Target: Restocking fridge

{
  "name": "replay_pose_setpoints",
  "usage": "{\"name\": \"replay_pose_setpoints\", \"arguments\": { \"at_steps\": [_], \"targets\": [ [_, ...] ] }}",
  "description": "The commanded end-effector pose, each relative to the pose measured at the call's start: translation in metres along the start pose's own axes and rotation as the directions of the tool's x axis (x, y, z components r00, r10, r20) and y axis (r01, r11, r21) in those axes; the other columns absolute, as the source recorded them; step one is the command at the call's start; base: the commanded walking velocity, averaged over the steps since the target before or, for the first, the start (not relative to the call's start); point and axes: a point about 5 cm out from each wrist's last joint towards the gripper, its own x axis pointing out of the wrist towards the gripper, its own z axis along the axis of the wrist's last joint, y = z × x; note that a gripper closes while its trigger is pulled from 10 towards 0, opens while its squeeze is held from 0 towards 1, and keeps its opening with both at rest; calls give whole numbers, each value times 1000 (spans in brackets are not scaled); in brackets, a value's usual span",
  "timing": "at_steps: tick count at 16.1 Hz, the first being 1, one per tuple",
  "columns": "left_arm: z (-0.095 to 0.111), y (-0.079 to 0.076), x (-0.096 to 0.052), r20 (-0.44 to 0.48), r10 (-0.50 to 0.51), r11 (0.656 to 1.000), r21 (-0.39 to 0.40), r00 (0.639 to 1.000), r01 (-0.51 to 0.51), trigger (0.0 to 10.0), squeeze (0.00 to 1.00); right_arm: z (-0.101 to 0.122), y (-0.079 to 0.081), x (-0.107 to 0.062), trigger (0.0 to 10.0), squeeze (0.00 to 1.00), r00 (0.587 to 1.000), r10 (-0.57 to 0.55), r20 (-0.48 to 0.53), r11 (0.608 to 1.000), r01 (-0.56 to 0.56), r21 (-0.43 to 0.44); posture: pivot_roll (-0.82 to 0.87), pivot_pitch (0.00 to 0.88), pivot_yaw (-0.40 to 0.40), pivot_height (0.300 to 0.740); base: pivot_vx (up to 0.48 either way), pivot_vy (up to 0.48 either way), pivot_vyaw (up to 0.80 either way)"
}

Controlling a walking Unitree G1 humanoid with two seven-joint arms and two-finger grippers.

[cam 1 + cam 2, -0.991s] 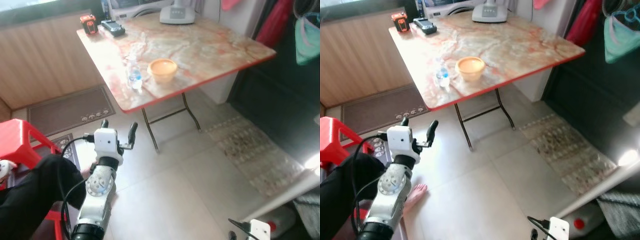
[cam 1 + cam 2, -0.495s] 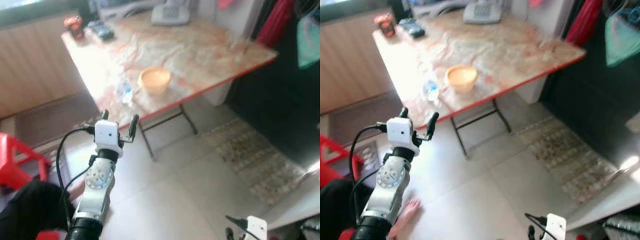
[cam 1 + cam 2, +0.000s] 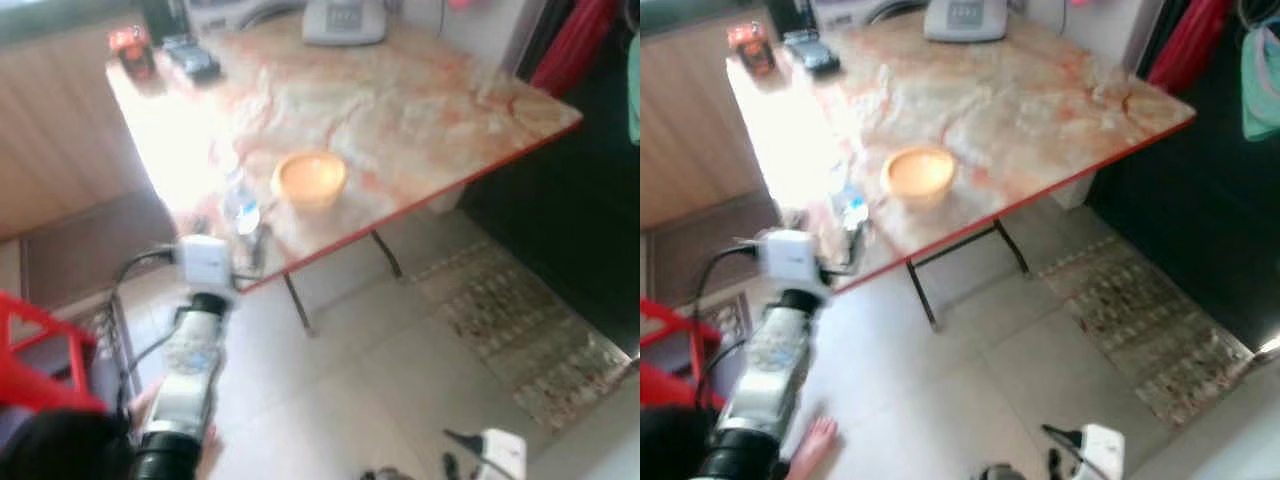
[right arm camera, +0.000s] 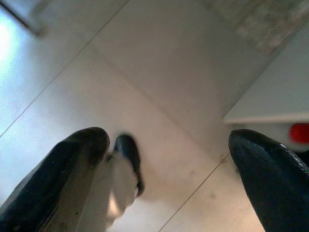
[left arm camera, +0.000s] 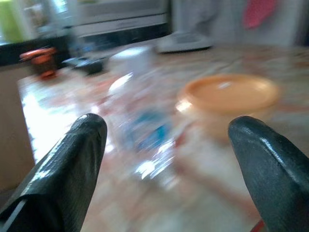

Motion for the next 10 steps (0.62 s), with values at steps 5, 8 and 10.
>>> {"name": "replay_pose_setpoints", "arguments": {
  "at_steps": [5, 8, 10],
  "targets": [
    [31, 7, 11, 121, 14, 999, 43, 993, -19, 10000, 0, -7, 4, -1, 10000, 0, 1000, 16, -25, 1000, -16, -4, -16, 170, -7, 740, 336, 0, 0],
    [54, 6, 18, 208, 4, 998, 67, 978, -19, 10000, 0, -7, 4, -1, 10000, 0, 1000, 16, -25, 1000, -16, -7, -13, 174, -12, 740, 340, 0, 0],
    [85, 1, 24, 315, -24, 997, 79, 949, -1, 10000, 0, -7, 3, -1, 10000, 0, 1000, 14, -25, 1000, -14, -7, -11, 174, -12, 740, 336, 0, 0]
  ]
}}
